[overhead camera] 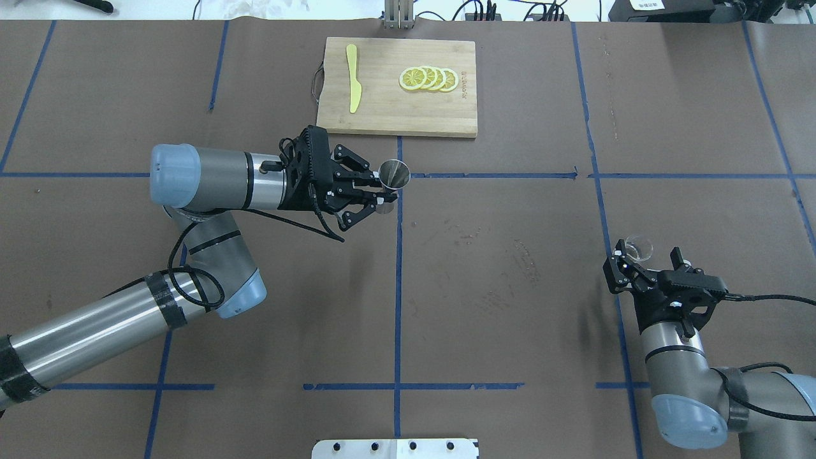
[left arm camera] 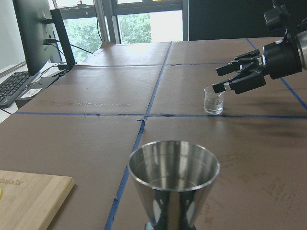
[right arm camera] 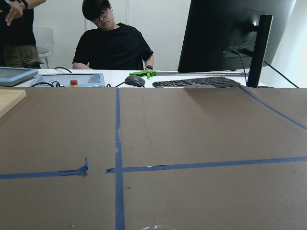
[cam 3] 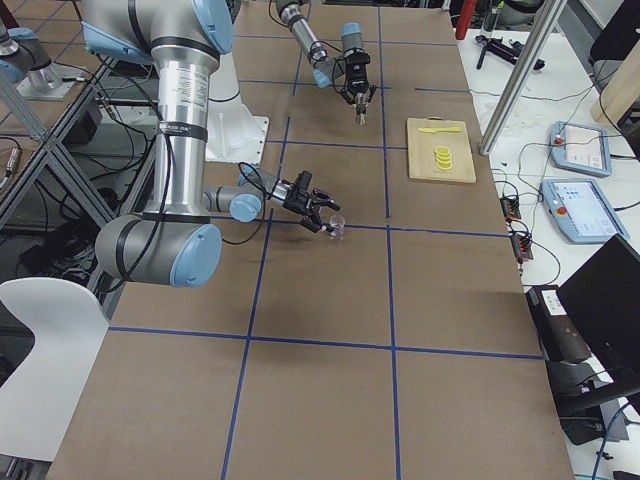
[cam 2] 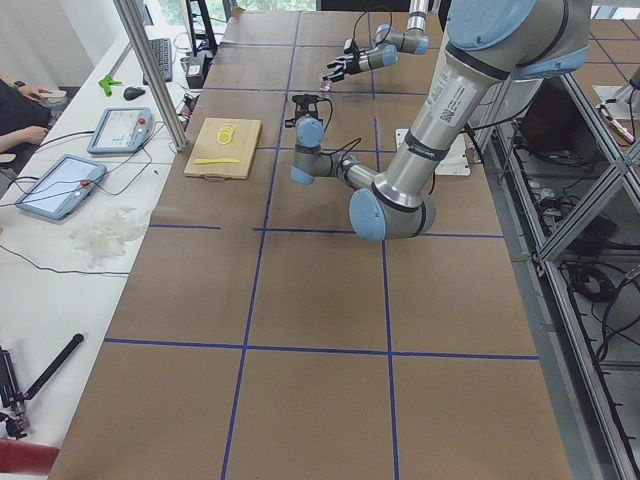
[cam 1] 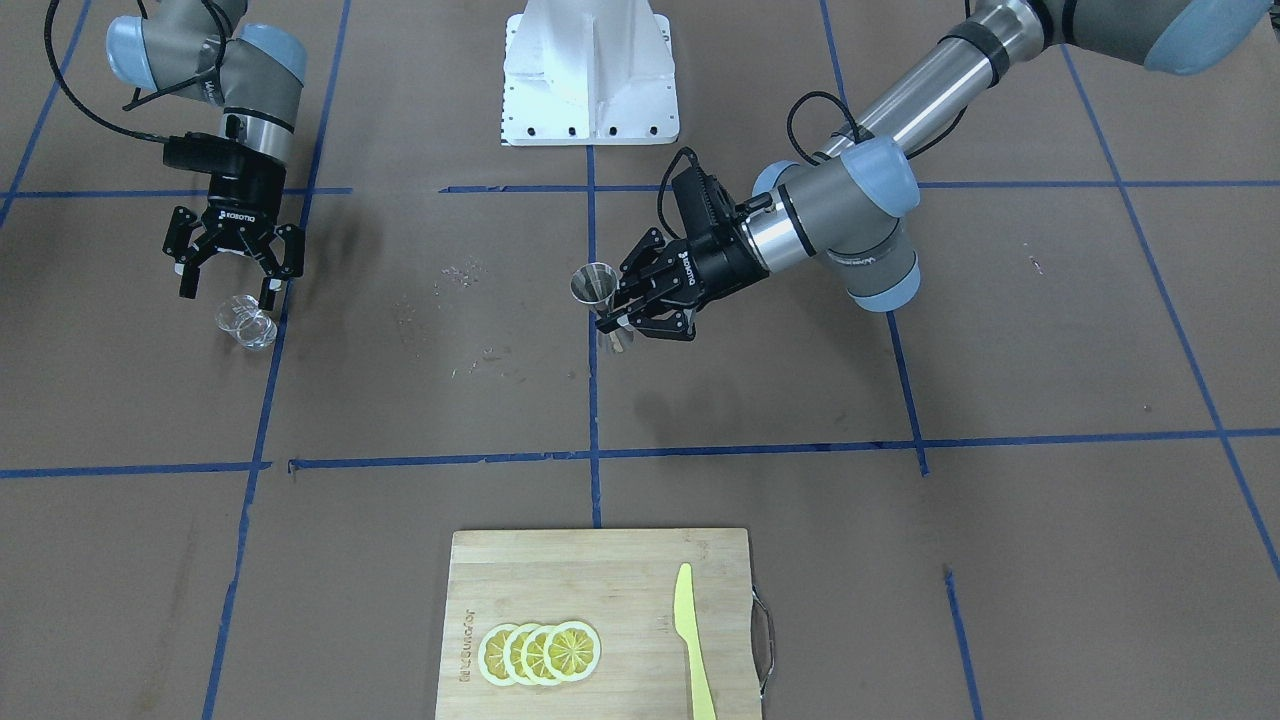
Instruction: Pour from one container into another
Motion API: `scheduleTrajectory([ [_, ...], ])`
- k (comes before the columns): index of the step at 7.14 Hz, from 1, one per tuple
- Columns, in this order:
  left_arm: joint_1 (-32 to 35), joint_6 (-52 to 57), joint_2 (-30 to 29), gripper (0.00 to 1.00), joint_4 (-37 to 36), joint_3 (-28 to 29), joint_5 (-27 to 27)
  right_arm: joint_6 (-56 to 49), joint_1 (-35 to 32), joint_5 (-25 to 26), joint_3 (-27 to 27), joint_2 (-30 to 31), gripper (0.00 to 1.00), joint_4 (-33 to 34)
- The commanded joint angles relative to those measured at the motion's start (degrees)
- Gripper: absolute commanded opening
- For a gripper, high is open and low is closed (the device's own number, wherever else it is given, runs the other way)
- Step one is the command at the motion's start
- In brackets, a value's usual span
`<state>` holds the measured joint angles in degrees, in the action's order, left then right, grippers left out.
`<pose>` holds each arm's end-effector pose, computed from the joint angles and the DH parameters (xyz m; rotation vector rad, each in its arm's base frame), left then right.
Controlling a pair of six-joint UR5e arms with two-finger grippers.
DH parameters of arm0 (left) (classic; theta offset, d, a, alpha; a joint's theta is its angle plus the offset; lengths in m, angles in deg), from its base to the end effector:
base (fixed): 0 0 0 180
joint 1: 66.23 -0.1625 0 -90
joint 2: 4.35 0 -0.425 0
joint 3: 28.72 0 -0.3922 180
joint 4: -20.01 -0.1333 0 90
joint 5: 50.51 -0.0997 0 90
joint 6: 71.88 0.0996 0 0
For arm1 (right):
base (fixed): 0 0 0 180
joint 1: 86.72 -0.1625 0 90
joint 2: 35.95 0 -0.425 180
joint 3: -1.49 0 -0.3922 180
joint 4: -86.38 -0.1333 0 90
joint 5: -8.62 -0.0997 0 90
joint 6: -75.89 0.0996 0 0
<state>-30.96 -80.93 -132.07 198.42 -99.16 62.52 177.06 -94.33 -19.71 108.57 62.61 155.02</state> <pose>0.5106 -0.4767 0.2547 1.4748 1.2609 0.9155 -0.4015 -0.2766 0.5160 1.0482 -0.5082 0.5706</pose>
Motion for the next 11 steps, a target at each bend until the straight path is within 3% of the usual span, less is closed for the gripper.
scheduleTrajectory([
  [1,0.0,0.0,0.0,0.0,0.0,0.0,0.0,0.3,0.5,0.8,-1.3,-0.6,1.0,0.0],
  [8,-0.3,0.0,1.6,0.0,0.4,-1.0,0.0,-0.7,0.8,1.4,-6.7,-4.3,1.0,0.0],
  [9,-0.3,0.0,1.6,0.0,0.4,-1.0,0.0,-0.8,0.8,1.4,-6.8,-4.3,0.93,0.0],
  [10,-0.3,0.0,1.7,0.0,0.4,-1.0,0.0,-0.8,0.7,1.3,-6.8,-4.2,0.73,0.0],
  [11,-0.3,0.0,1.7,0.0,0.4,-1.1,0.0,-0.8,0.7,1.3,-7.3,-4.2,0.61,0.0],
])
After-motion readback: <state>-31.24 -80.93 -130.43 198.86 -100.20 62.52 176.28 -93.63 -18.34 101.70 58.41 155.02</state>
